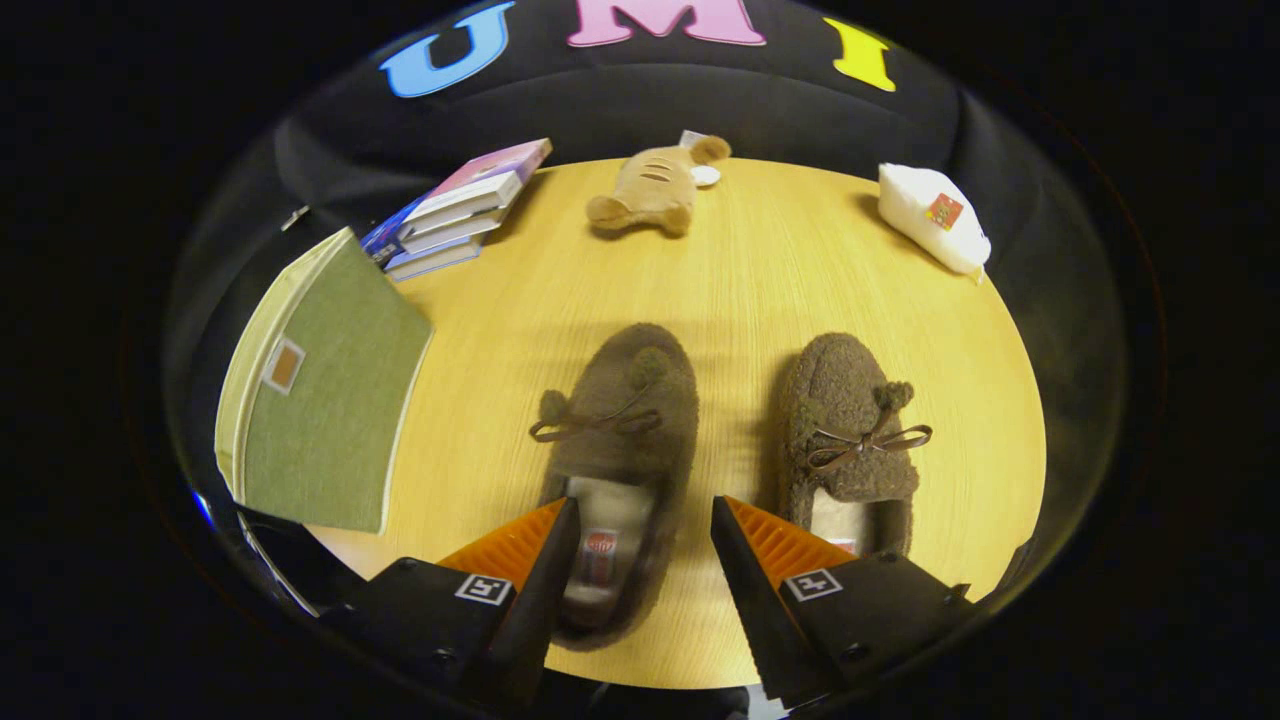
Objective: Open the storage box then place both shoes into the box .Put the left shoe in first, then the right shoe, with the right side of both shoes facing outward in a uniform manner.
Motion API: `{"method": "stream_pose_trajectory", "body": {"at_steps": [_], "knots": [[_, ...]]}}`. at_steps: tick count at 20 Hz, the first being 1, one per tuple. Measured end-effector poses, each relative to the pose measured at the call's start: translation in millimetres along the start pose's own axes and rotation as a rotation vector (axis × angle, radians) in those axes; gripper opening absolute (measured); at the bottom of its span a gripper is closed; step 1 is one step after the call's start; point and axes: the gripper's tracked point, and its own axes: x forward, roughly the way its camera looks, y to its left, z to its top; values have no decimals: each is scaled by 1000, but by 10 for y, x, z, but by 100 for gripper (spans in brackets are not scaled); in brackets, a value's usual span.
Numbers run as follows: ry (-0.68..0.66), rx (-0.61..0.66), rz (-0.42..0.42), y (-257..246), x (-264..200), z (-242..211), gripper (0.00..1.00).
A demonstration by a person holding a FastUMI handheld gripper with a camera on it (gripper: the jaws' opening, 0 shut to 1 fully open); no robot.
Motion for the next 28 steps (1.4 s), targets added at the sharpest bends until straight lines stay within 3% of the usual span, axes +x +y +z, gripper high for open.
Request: {"method": "stream_pose_trajectory", "body": {"at_steps": [2, 4, 5, 9, 15, 21, 28], "knots": [[2, 29, -14, -46, 113, 35, 75], [15, 42, -30, -83, 231, 29, 59], [26, 41, -32, -79, 262, 10, 44], [51, 70, -26, -90, 266, -18, 7], [28, 116, -16, -108, 14, 28, 6], [-31, 143, 49, 103, -451, 298, 6], [-125, 157, 169, 838, -1125, 890, 6]]}}
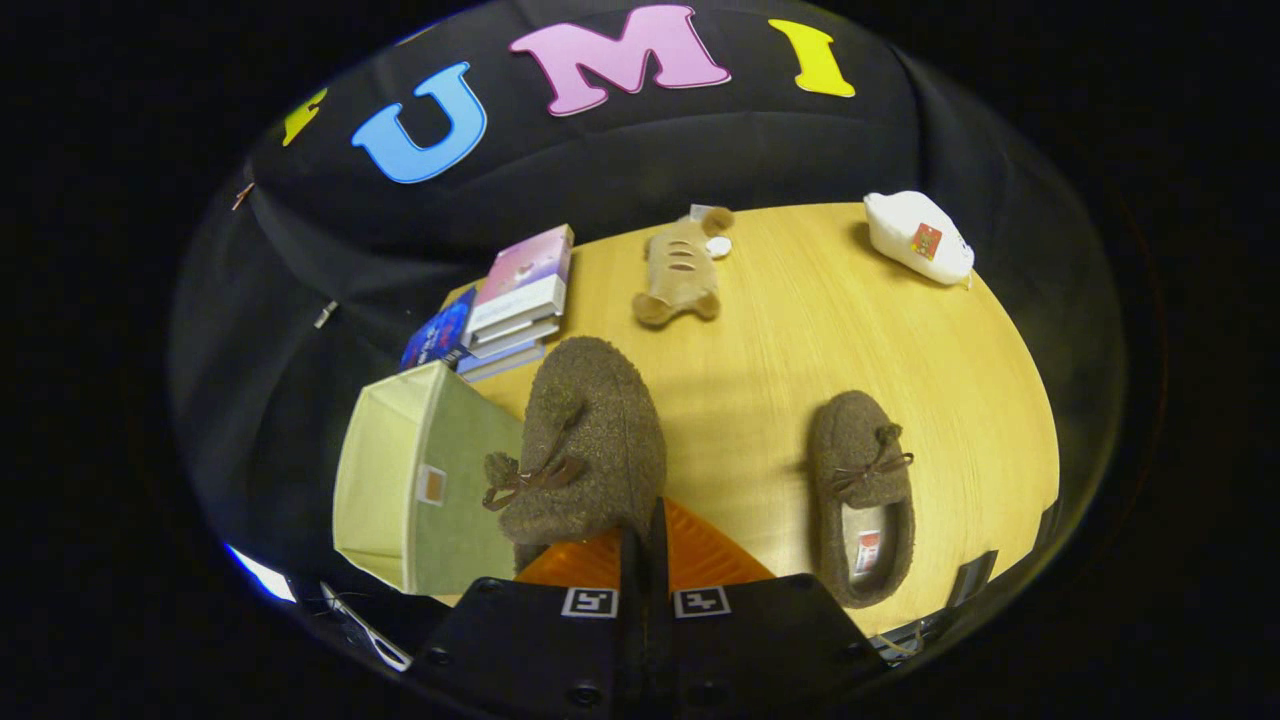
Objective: Open the storage box then place both shoes into the box .Put the left shoe in first, then the right shoe, with the right side of both shoes facing outward in a uniform manner.
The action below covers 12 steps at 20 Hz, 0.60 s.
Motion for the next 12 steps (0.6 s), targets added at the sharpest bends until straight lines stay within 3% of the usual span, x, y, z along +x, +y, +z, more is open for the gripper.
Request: {"method": "stream_pose_trajectory", "body": {"at_steps": [5, 12], "knots": [[-9, 0, 137, 941, -167, 205, 6], [43, -13, 215, 2036, 64, 90, 6]]}}
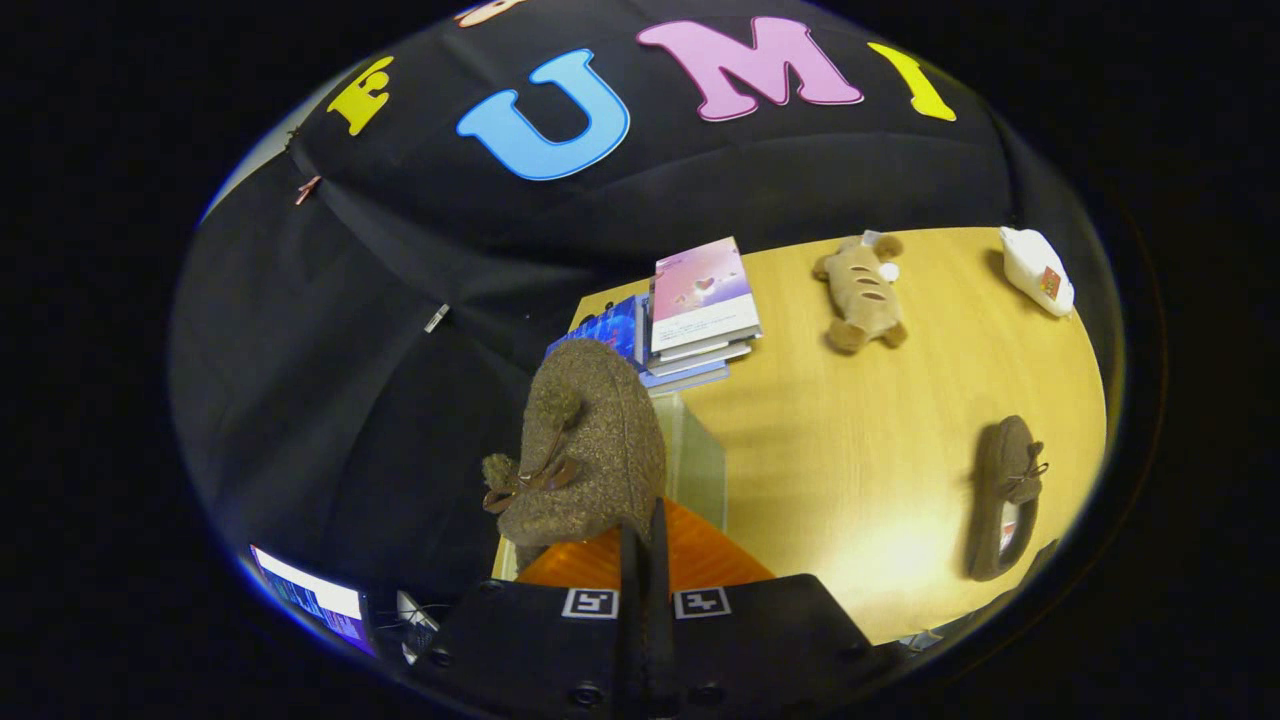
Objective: Open the storage box then place both shoes into the box .Put the left shoe in first, then the right shoe, with the right side of both shoes facing outward in a uniform manner.
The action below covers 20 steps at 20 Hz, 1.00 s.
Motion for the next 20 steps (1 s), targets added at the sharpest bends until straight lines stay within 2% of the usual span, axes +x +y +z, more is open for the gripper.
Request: {"method": "stream_pose_trajectory", "body": {"at_steps": [6, 15, 20], "knots": [[82, 0, -34, 381, 600, -309, 6], [160, 30, -143, 409, 1212, -775, 6], [182, 133, -176, 395, 1391, -901, 6]]}}
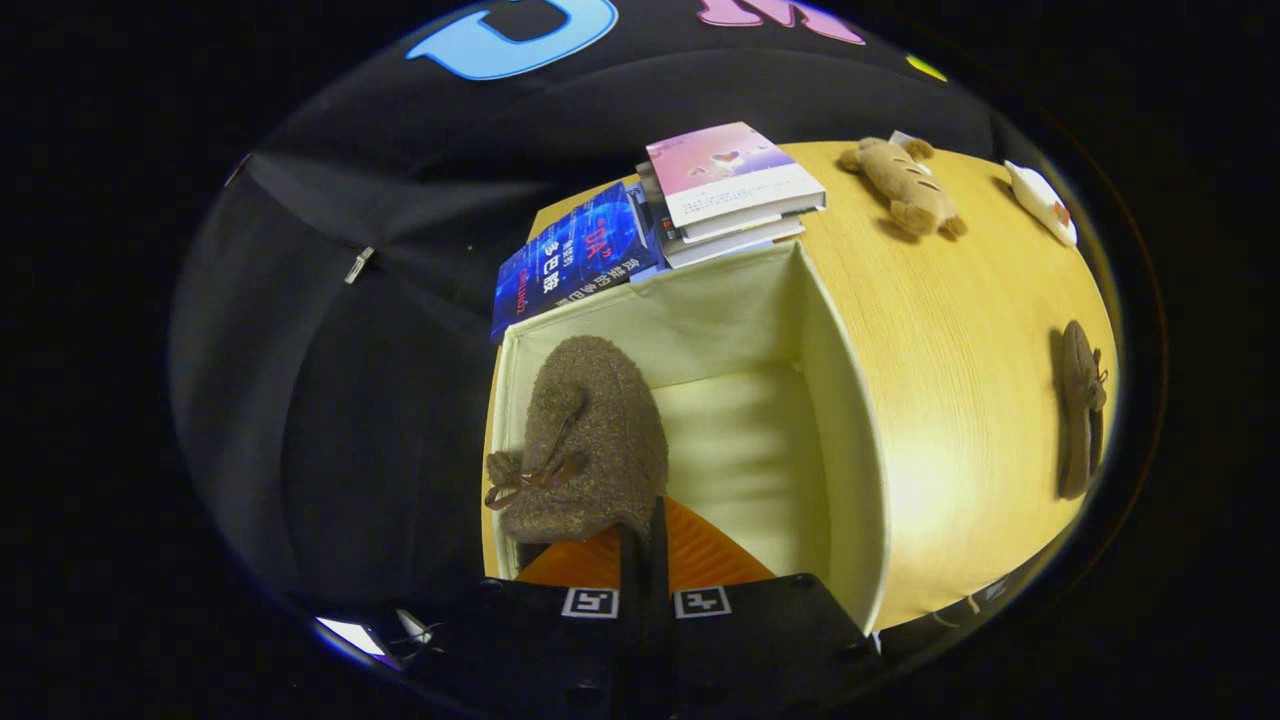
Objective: Open the storage box then place both shoes into the box .Put the left shoe in first, then the right shoe, with the right side of both shoes facing outward in a uniform manner.
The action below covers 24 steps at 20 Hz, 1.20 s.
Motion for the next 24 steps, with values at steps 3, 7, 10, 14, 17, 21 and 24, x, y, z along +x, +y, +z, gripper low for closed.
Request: {"method": "stream_pose_trajectory", "body": {"at_steps": [3, 7, 10, 14, 17, 21, 24], "knots": [[6, -5, -5, 9, 69, -34, 6], [31, 1, 22, 50, 85, -163, 14], [50, 8, 65, 115, -6, -213, 58], [36, -34, 98, 170, -151, -178, 97], [25, -68, 133, 175, -351, -166, 97], [-31, -68, 174, 47, -732, -3, 97], [-77, -90, 183, -175, -1026, 181, 97]]}}
